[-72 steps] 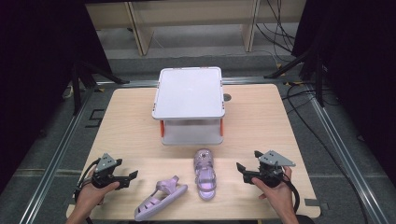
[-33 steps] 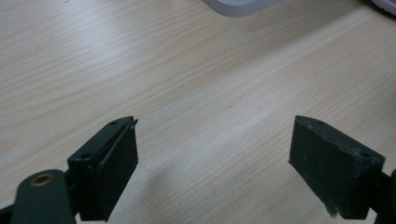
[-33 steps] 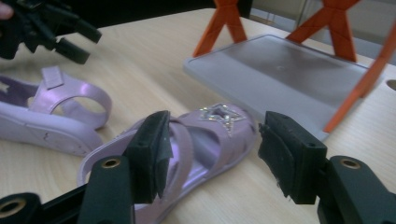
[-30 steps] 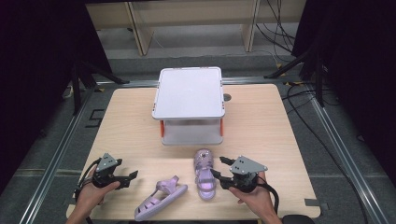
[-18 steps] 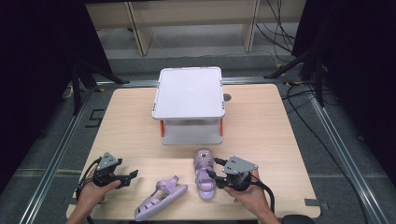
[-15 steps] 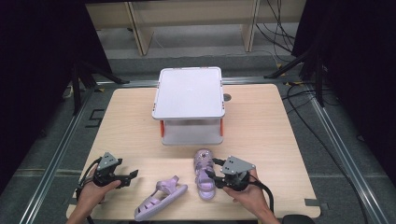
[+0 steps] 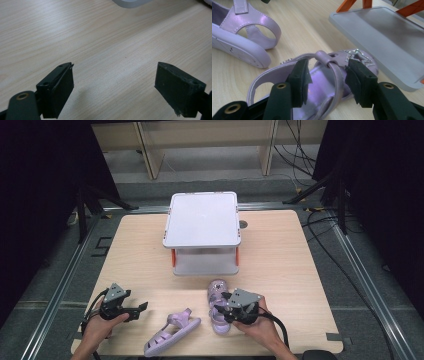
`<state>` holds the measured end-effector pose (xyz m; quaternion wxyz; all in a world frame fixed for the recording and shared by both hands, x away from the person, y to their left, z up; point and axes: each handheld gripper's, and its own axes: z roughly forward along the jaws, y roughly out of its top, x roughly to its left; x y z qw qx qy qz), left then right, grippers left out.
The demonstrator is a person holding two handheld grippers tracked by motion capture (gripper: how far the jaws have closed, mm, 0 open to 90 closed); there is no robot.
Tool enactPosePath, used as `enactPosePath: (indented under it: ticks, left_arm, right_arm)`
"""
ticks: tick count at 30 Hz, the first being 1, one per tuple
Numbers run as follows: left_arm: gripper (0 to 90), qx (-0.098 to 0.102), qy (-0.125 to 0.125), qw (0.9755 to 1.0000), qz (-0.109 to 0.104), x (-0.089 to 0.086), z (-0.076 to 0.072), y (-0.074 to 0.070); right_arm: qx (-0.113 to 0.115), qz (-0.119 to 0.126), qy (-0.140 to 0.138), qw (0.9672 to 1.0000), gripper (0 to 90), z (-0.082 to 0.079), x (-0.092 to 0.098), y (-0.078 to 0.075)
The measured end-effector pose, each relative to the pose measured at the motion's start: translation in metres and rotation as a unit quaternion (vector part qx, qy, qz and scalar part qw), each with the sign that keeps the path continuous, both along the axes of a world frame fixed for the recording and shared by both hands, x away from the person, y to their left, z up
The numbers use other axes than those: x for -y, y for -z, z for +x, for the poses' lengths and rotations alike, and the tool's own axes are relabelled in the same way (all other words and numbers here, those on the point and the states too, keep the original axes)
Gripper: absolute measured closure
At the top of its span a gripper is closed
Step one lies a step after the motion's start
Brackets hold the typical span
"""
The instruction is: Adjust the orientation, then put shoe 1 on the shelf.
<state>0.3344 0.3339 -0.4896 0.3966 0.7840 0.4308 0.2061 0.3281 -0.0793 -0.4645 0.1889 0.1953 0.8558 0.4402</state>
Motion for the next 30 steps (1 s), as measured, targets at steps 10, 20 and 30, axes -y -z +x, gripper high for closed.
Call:
enactPosePath:
  ticks: [10,20,30]
  left_arm:
    - [14.8,-0.001,0.001,1.0,0.001,0.0,0.0,0.0]
    - [14.9,0.01,0.012,0.9998,0.011,-0.001,-0.002,-0.003]
    - [14.9,0.01,0.011,0.9999,0.008,0.0,-0.002,-0.002]
  right_arm:
    - [0.006,-0.003,0.008,0.9999,71.8,0.003,0.002,-0.001]
    - [0.033,0.012,0.006,0.9994,78.2,0.001,0.005,-0.012]
    - [0.039,0.036,0.022,0.9984,78.3,-0.002,0.012,-0.033]
